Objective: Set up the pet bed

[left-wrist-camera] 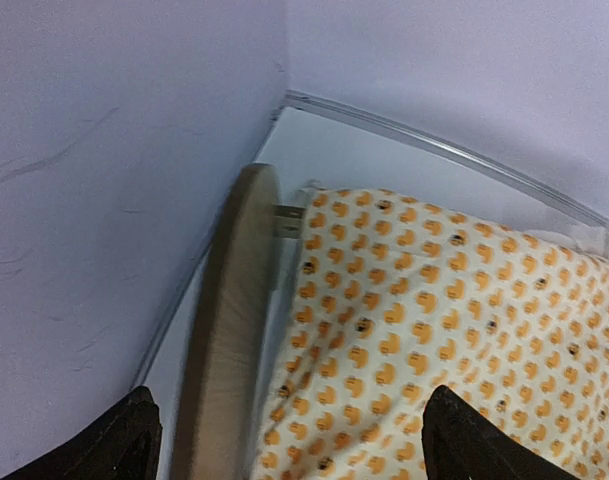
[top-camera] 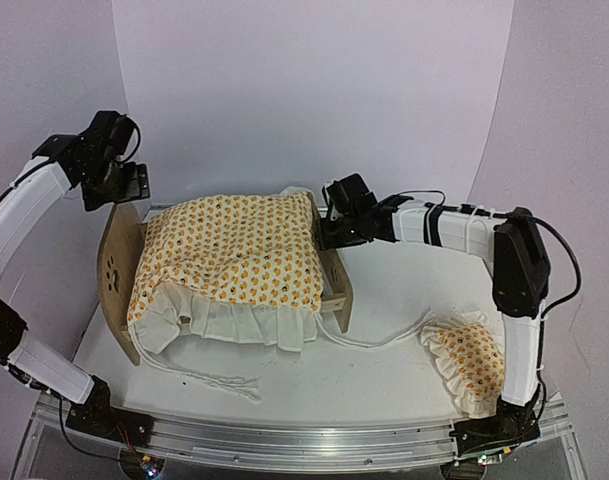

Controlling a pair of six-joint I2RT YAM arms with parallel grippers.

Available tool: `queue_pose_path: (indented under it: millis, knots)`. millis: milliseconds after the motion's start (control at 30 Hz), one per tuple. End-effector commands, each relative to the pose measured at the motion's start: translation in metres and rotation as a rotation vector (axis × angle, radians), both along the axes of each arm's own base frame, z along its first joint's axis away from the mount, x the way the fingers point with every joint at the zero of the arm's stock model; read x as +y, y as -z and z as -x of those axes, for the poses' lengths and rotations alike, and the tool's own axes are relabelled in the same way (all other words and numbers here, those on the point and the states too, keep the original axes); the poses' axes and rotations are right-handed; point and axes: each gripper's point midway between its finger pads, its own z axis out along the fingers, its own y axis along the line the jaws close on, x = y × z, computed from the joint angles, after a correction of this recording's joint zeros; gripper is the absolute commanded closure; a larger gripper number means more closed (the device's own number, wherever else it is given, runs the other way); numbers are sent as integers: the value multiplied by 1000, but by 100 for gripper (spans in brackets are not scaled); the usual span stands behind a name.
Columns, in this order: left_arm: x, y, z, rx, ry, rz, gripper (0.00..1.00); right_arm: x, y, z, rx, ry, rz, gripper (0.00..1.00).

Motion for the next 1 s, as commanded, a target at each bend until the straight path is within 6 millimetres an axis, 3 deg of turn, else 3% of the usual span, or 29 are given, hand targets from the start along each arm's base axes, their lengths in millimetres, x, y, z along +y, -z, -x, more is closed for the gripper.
queue_pose_path:
  millis: [0, 100, 233, 333, 467, 600, 700, 833, 967]
  knots:
    - [57, -11, 7, 29, -97, -74, 11, 13, -18, -30, -83, 39, 14, 45]
    - [73, 7, 4, 74, -137, -65, 14, 13, -12, -45, -93, 91, 44, 49]
    - [69, 32, -8, 116, -127, -46, 19, 11, -11, -52, -98, 154, 29, 59]
    - [70, 47, -16, 131, -129, -45, 23, 12, -11, -50, -74, 183, -18, 78]
    - [69, 69, -30, 153, -121, -31, 38, 4, -12, -38, -57, 258, -51, 99]
    - [55, 84, -49, 159, -57, 17, 53, -14, -15, -16, -59, 378, -92, 100]
    - [34, 90, -72, 149, 25, 78, 58, -23, -21, 2, -60, 468, -185, 100]
    - [8, 79, -106, 109, 131, 164, 63, -27, -28, 18, -72, 530, -296, 100]
    - [-11, 66, -127, 79, 221, 196, 62, -33, -27, 16, -95, 558, -280, 100]
